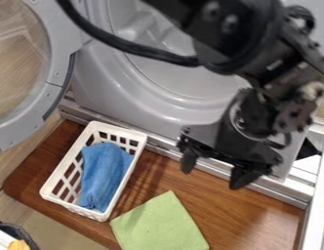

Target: Take the blue wipe and put it in the wash tub

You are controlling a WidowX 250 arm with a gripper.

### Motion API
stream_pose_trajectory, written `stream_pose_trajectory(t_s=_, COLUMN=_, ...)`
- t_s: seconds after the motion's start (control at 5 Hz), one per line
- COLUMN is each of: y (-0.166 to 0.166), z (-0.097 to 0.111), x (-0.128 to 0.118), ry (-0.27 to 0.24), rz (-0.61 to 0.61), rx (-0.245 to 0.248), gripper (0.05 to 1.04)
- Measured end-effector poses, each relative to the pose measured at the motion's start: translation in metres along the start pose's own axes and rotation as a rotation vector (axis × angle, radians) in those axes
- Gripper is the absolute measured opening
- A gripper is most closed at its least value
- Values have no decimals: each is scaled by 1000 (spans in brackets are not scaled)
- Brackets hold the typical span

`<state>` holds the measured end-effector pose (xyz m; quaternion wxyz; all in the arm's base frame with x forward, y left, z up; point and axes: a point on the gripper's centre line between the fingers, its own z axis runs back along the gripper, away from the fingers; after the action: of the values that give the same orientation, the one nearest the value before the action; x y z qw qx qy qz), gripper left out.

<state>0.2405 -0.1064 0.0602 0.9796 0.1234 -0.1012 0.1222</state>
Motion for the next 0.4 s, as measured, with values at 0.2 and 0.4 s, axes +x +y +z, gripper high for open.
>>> stream_pose_trajectory(t_s=0.2, y=26, z=-1, x=14, ry=37, rz=42, rx=-36, gripper=1001)
stream_pose_trajectory(t_s=0.4, y=62, z=-13, x=26, ry=55, rz=102, rx=-43, gripper=1001)
